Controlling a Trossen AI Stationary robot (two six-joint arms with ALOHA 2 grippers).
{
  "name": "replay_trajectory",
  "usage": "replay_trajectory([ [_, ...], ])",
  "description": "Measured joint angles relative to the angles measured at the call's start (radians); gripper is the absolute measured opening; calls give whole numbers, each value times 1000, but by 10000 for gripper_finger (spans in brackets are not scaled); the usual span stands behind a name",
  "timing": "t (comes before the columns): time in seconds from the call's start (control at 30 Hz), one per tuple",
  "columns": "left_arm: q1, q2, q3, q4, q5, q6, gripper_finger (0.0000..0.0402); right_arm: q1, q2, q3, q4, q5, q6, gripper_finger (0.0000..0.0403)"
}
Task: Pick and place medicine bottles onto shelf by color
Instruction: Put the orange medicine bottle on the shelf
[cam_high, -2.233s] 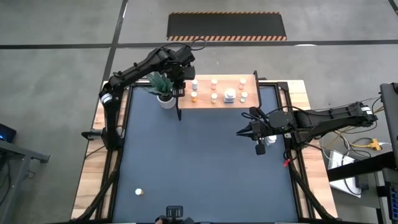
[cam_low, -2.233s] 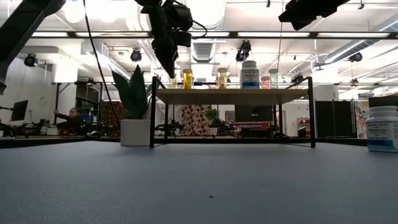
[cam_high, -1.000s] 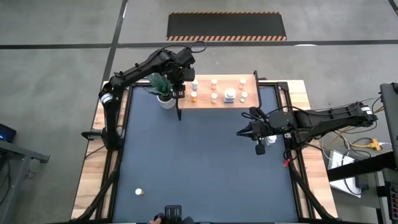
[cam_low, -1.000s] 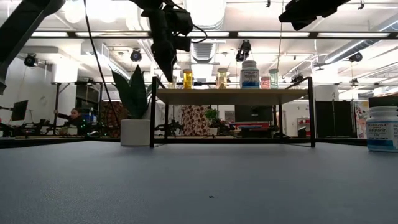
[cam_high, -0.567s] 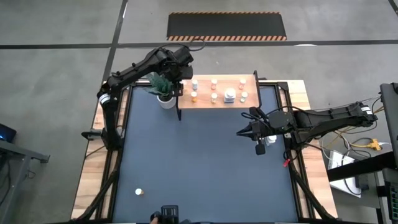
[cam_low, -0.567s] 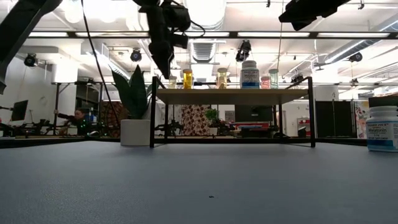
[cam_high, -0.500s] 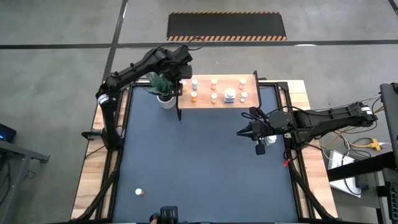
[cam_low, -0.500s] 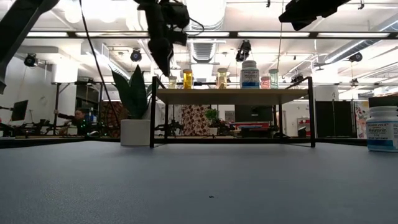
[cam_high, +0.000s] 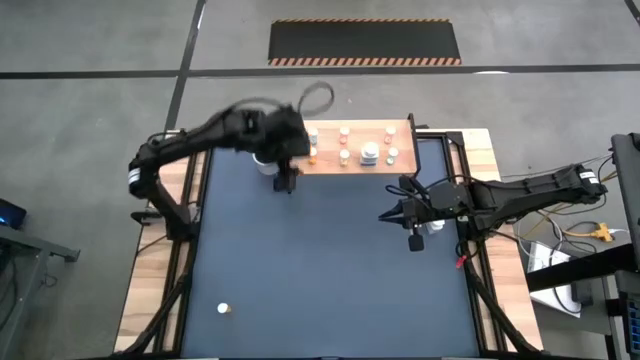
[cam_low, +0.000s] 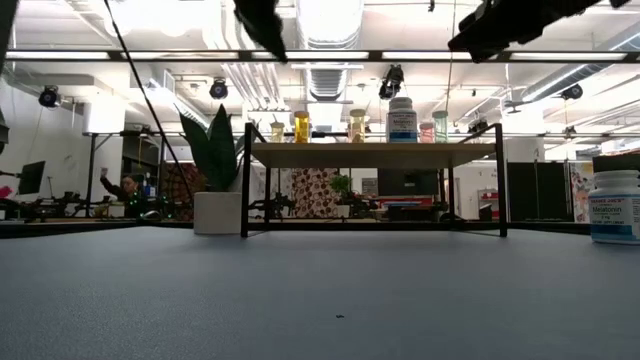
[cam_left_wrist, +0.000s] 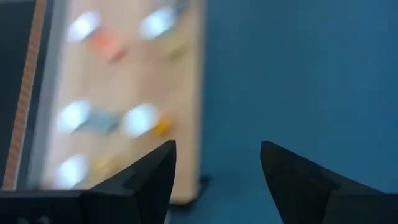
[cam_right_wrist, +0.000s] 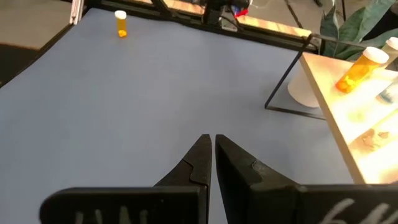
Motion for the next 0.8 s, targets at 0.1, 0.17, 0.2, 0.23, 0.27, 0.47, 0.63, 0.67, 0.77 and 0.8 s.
replay_trajectory([
  [0.1, -123, -61, -108, 106, -1, -63, 216, 0, 0, -57, 88, -6, 0, 13],
  [0.17, -204, -95, -180, 187, -1, -122, 216, 0, 0, -92, 132, -8, -9, 13],
  [0.2, -241, -110, -217, 217, -2, -153, 216, 0, 0, -110, 151, -8, -15, 13],
  [0.23, -279, -124, -251, 240, -2, -187, 216, 0, 0, -126, 175, -8, -21, 13],
  [0.27, -312, -134, -280, 262, -7, -224, 216, 0, 0, -140, 200, -8, -33, 13],
  [0.47, -483, -158, -401, 277, -28, -628, 216, 0, 0, -194, 304, -9, -89, 13],
  [0.63, -607, -155, -453, 195, 47, -1045, 216, 0, 0, -197, 309, -9, -94, 13],
  [0.67, -632, -154, -463, 179, 75, -1125, 216, 0, 0, -198, 309, -9, -96, 13],
  [0.77, -709, -152, -496, 148, 132, -1336, 216, 0, 0, -202, 308, -9, -107, 13],
  [0.8, -732, -149, -506, 147, 143, -1401, 216, 0, 0, -204, 308, -9, -109, 13],
])
